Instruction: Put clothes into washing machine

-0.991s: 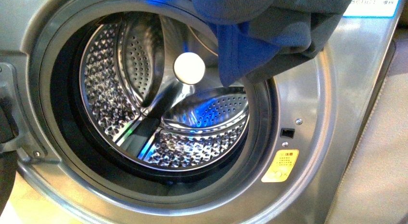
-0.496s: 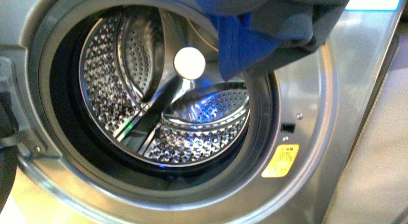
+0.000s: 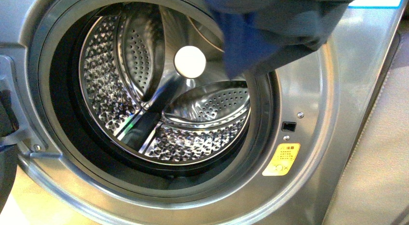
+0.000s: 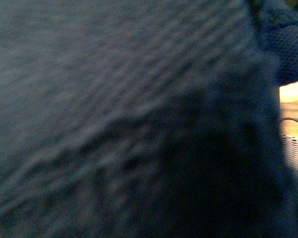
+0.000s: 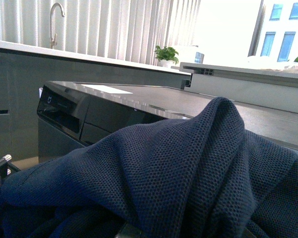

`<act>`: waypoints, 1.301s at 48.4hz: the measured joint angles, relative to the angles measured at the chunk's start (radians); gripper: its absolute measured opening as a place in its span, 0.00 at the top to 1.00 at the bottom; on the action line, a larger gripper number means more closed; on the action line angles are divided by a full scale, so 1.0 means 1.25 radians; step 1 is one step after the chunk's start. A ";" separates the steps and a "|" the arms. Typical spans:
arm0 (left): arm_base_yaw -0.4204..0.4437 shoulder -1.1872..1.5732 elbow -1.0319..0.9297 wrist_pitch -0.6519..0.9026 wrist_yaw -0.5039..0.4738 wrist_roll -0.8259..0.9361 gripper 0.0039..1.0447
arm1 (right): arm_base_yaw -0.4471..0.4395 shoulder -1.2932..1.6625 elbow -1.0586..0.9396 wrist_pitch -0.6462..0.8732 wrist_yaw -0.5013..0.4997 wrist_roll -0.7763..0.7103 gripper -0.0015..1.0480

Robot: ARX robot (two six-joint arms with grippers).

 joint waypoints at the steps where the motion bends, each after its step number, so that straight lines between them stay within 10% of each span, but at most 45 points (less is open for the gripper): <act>1: -0.007 0.000 0.000 0.002 -0.002 -0.001 0.06 | 0.000 0.000 0.000 0.000 0.000 0.000 0.94; 35: -0.171 0.102 0.047 0.237 -0.281 -0.117 0.06 | -0.002 -0.001 0.000 0.002 0.008 0.000 0.94; 63: -0.260 0.150 0.116 0.129 -0.500 -0.018 0.06 | -0.005 -0.002 0.000 0.002 0.015 -0.001 0.94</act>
